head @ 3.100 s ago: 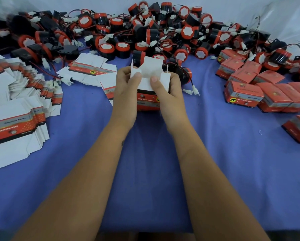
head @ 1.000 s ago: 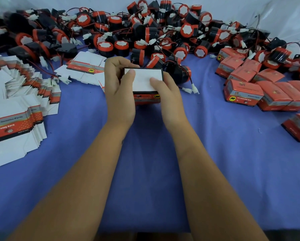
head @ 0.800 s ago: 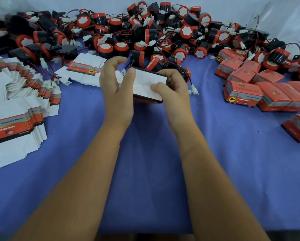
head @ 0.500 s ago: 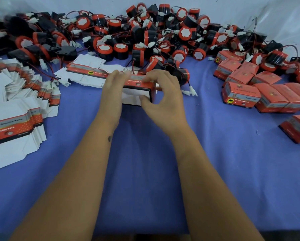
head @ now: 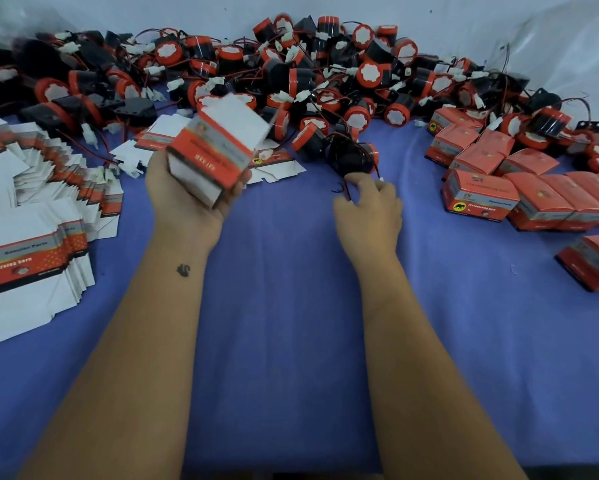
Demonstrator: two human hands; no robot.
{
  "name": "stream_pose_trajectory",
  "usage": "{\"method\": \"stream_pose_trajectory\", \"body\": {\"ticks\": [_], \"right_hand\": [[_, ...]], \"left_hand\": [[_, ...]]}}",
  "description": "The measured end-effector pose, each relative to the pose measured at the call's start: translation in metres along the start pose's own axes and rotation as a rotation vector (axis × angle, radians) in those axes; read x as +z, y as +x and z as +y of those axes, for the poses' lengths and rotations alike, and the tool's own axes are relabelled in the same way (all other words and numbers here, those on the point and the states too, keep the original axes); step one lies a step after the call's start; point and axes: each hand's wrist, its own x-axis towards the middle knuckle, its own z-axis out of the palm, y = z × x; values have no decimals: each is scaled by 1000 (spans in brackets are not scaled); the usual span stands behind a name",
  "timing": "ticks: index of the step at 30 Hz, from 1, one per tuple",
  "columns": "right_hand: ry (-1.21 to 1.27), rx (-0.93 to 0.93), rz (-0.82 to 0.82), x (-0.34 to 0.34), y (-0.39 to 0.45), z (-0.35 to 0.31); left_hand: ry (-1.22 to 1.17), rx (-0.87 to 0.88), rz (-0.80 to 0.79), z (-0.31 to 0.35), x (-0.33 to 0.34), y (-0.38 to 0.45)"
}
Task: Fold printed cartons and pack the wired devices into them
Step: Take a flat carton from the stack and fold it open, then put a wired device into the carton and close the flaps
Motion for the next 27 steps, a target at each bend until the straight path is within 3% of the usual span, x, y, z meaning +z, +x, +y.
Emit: {"method": "stream_pose_trajectory", "body": {"ticks": [2, 4, 10, 14, 17, 20, 25, 27], "right_hand": [[-199, -79, -90, 2, 0, 2], [-229, -160, -128, 2, 0, 0], [41, -225, -282, -3, -10, -11], [296, -282, -576, -8, -25, -33], [260, -243, -734, -12, -29, -38], [225, -160, -625, -14, -25, -34], [24, -25, -183, -12, -16, -22], [-6, 13, -104, -13, -12, -18]], "left_hand": [[-71, 38, 6, 0, 6, -1], [-54, 37, -26, -2, 10, -2], [113, 18, -32, -16, 13, 0], [148, 57, -17, -21, 11, 4], [92, 55, 12, -22, 12, 4], [25, 40, 34, -22, 13, 2], [22, 59, 36, -21, 12, -1], [73, 42, 5, -22, 13, -2]]}}
